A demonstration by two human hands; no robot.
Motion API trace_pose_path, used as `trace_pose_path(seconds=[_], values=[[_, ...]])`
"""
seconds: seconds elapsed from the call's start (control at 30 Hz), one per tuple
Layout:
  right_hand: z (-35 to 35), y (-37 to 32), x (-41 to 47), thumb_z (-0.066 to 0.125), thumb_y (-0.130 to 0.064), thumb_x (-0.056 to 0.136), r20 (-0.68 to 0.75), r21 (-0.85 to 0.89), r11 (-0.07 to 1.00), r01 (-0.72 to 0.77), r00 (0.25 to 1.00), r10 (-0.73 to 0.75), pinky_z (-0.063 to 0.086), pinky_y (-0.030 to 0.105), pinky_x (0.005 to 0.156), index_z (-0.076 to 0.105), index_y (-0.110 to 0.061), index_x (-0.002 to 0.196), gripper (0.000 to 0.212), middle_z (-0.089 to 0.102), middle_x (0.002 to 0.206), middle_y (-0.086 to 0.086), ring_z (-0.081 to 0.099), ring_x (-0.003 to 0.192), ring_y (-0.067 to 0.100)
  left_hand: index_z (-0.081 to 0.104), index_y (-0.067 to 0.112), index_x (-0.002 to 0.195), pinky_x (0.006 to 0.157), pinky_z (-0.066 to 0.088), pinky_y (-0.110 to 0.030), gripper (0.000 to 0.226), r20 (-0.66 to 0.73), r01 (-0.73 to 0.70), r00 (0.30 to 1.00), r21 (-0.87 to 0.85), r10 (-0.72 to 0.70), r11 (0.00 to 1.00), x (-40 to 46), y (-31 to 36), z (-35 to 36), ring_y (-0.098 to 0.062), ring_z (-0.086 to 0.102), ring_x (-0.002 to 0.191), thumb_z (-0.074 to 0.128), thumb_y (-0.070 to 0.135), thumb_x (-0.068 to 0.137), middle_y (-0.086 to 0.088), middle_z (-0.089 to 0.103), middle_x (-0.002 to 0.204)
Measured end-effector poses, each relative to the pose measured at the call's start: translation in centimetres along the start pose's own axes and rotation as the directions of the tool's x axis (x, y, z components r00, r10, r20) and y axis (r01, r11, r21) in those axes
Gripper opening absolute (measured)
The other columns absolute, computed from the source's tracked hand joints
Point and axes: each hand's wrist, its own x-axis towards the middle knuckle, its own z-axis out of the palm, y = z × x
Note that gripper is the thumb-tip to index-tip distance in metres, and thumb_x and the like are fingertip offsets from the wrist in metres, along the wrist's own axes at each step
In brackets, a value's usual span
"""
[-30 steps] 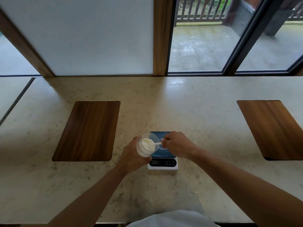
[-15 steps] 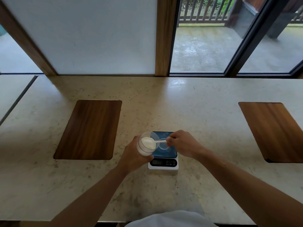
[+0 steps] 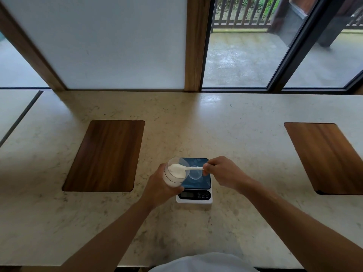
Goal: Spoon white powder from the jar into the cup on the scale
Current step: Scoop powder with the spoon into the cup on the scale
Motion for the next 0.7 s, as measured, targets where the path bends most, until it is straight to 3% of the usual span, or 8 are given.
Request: trace_pose_path(seconds=[0.1,0.23,0.43,0.57,0.7], values=[[-0.3,0.0,-0.1,0.052,-0.021,0.098,0.0,0.009,1.0,0.008,1.0,-0.008,0.032,0.017,0.039,0.071,-0.015,0.071,0.034,0.053,0.051,-0.006,0.04,0.04,0.006,0.044,0.031,0.122,0.073,0.045,-0.007,0.077,0.003,0.012,1.0,-0.007,-0.012,1.0,-0.1,-0.2,0.0,-0.01,0.06,0.092,0.092,0.033,0.062,0.01,0.059,0.108],[-0.9,0.0,-0.3,0.052,-0.02,0.098,-0.006,0.036,0.999,0.018,1.0,-0.018,0.03,0.017,0.04,0.068,-0.019,0.064,0.038,0.049,0.042,-0.011,0.038,0.039,0.004,0.042,0.035,0.122,0.072,0.044,-0.005,0.078,0.01,0.013,1.0,-0.009,-0.013,1.0,-0.1,-0.2,-0.1,-0.002,0.058,0.094,0.092,0.034,0.062,0.016,0.056,0.109],[-1.5,0.5,0.0,0.052,-0.02,0.099,-0.02,0.076,0.997,-0.003,1.0,0.005,0.028,0.019,0.038,0.071,-0.009,0.073,0.034,0.046,0.047,-0.006,0.033,0.031,0.002,0.046,0.035,0.124,0.077,0.049,-0.013,0.079,0.01,0.055,0.998,-0.011,-0.055,0.998,-0.3,-1.0,0.0,-0.002,0.06,0.097,0.09,0.042,0.06,0.02,0.058,0.11],[-1.8,1.3,0.4,0.051,-0.022,0.099,-0.028,0.096,0.995,-0.026,0.999,0.028,0.029,0.018,0.036,0.07,-0.013,0.068,0.037,0.048,0.046,-0.006,0.033,0.029,0.002,0.042,0.049,0.117,0.067,0.044,-0.002,0.078,-0.009,0.083,0.996,-0.002,-0.083,0.997,-0.6,-1.5,0.0,0.008,0.057,0.097,0.089,0.049,0.056,0.029,0.057,0.105],[-1.9,2.6,0.7,0.052,-0.021,0.097,-0.036,0.088,0.995,-0.037,0.999,0.04,0.031,0.022,0.04,0.069,-0.015,0.065,0.037,0.049,0.049,-0.002,0.035,0.031,0.008,0.042,0.055,0.115,0.069,0.045,-0.005,0.076,-0.028,0.115,0.993,-0.007,-0.115,0.993,-0.8,-2.1,-0.2,0.008,0.058,0.096,0.089,0.052,0.055,0.034,0.058,0.105]])
